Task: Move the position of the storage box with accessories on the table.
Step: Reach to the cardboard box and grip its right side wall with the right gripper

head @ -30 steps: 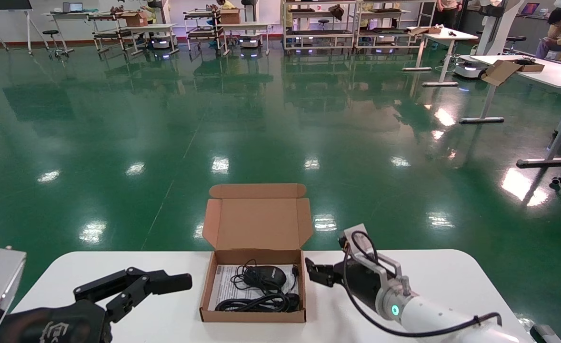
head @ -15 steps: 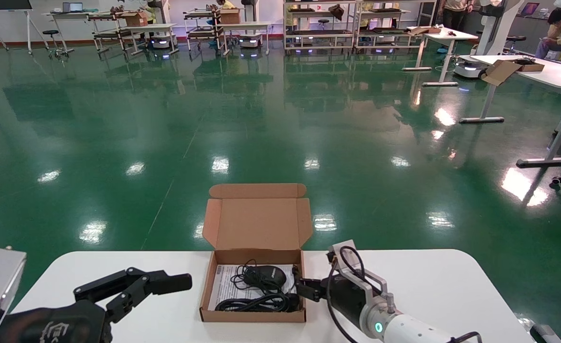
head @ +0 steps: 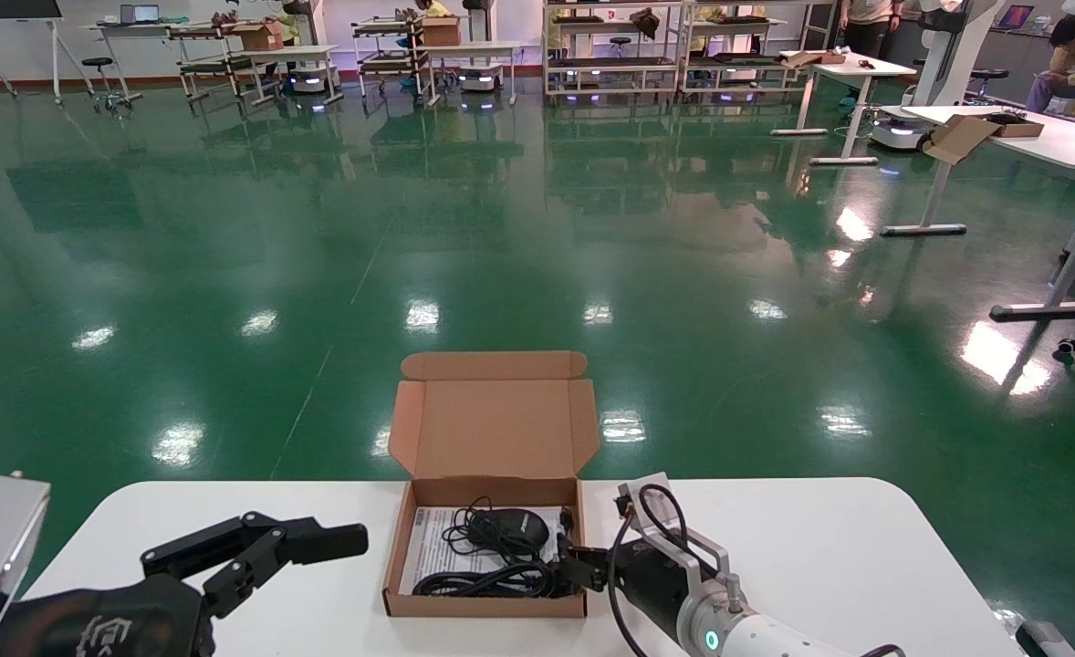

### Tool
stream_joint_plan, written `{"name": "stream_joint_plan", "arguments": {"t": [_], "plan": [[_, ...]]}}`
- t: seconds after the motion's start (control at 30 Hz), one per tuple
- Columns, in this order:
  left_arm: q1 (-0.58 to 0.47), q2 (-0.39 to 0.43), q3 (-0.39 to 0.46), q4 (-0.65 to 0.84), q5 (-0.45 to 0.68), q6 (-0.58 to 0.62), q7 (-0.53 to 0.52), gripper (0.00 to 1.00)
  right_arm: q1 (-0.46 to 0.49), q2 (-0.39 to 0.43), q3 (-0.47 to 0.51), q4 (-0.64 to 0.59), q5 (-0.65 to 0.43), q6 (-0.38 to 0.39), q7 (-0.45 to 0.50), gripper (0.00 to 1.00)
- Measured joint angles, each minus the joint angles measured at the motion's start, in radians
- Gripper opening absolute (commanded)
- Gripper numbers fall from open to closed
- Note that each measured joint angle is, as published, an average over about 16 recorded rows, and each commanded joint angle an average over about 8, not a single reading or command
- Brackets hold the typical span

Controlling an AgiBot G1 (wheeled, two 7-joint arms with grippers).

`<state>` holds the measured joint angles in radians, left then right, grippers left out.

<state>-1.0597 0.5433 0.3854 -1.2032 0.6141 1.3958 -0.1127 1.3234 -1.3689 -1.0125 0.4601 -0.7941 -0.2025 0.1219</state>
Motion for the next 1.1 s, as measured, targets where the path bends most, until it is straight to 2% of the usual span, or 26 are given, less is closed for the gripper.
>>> {"name": "stream_joint_plan", "arguments": {"t": [1.1], "plan": [[0.000, 0.000, 0.000, 0.000, 0.000, 0.000, 0.000, 1.00, -0.009, 0.001, -0.163, 0.031, 0.162, 0.098, 0.024, 0.00]]}}
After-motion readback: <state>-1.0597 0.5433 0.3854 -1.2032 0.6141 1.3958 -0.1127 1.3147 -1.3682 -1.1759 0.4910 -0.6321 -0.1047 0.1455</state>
